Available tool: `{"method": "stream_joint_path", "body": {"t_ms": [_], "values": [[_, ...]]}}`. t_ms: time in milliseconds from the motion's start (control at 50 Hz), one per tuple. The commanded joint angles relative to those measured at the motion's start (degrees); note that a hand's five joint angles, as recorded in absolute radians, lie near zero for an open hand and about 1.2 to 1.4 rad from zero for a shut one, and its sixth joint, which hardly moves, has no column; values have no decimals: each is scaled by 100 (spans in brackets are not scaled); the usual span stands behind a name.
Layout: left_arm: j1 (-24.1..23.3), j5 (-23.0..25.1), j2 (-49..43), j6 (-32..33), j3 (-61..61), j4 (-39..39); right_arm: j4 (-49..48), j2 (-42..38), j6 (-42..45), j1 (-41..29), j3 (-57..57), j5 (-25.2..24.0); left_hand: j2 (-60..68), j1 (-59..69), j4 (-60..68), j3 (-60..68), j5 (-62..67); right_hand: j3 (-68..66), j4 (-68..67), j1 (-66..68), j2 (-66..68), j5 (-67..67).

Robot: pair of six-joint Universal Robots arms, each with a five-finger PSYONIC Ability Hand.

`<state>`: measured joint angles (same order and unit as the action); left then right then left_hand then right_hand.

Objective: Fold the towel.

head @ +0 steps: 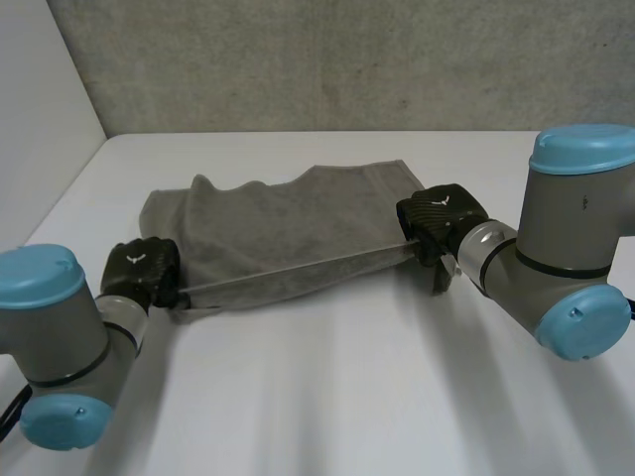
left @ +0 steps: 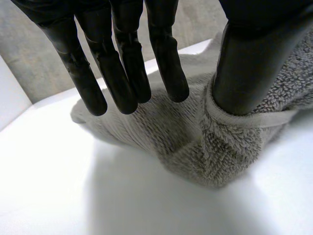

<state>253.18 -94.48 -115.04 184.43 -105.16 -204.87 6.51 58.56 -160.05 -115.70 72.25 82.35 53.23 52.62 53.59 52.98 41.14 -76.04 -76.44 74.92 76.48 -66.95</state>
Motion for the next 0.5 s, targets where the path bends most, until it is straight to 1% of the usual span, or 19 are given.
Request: {"method": "stream_joint_path", "body": {"t_ms": [20, 40, 120, 200, 220, 260, 280, 320, 340, 360, 380, 420, 440, 480, 500], "values": [[126, 52, 157, -4, -5, 9, 0, 6, 1, 3, 0, 1, 1821, 1882, 1785, 1846, 2030, -396, -356, 508, 352, -305], [135, 87, 183, -12, 4, 9, 0, 15, -8, 3, 0, 1, 2668, 2729, 2632, 2694, 2877, -396, -356, 508, 352, -305], [126, 184, 219, 5, 65, 26, 0, 94, -35, 3, 0, 1, 2677, 2738, 2641, 2702, 2886, -396, -356, 508, 352, -305], [196, 429, 560, 14, 258, 105, 17, 383, -35, 21, -131, 10, 2677, 2738, 2641, 2702, 2886, -396, -356, 508, 352, -305], [197, 430, 561, 14, 259, 105, 17, 384, -35, 21, -132, 10, 2677, 2738, 2641, 2702, 2886, -396, -356, 508, 352, -305], [232, 701, 1034, 23, 451, 219, 44, 690, -26, 38, -324, 1, 2677, 2738, 2641, 2702, 2886, -396, -356, 508, 352, -305], [232, 703, 1036, 23, 452, 219, 44, 691, -26, 39, -325, 1, 2677, 2738, 2641, 2702, 2886, -396, -356, 508, 352, -305], [354, 983, 1604, 5, 784, 377, 96, 1058, -26, 152, -562, 1, 2677, 2738, 2641, 2702, 2886, -396, -356, 508, 352, -305], [355, 984, 1607, 5, 786, 378, 97, 1060, -26, 153, -563, 1, 2677, 2738, 2641, 2702, 2886, -396, -356, 508, 352, -305], [416, 1106, 1895, 5, 977, 517, 210, 1278, -26, 214, -667, -8, 2677, 2738, 2641, 2702, 2886, -396, -356, 508, 352, -305], [416, 1107, 1897, 5, 979, 518, 211, 1280, -26, 214, -668, -8, 2677, 2738, 2641, 2702, 2886, -396, -356, 508, 352, -305], [504, 1282, 2413, 5, 1408, 842, 517, 1709, -34, 276, -957, -52, 2677, 2738, 2641, 2702, 2886, -396, -356, 508, 352, -305], [504, 1283, 2416, 5, 1410, 843, 518, 1711, -35, 276, -958, -52, 2677, 2738, 2641, 2702, 2886, -396, -356, 508, 352, -305], [548, 1405, 2827, 5, 1795, 1132, 772, 2000, -26, 285, -1264, -61, 2677, 2738, 2641, 2702, 2886, -396, -356, 508, 352, -305], [548, 1406, 2829, 5, 1797, 1134, 773, 2001, -26, 285, -1266, -61, 2677, 2738, 2641, 2702, 2886, -396, -356, 508, 352, -305]]}}
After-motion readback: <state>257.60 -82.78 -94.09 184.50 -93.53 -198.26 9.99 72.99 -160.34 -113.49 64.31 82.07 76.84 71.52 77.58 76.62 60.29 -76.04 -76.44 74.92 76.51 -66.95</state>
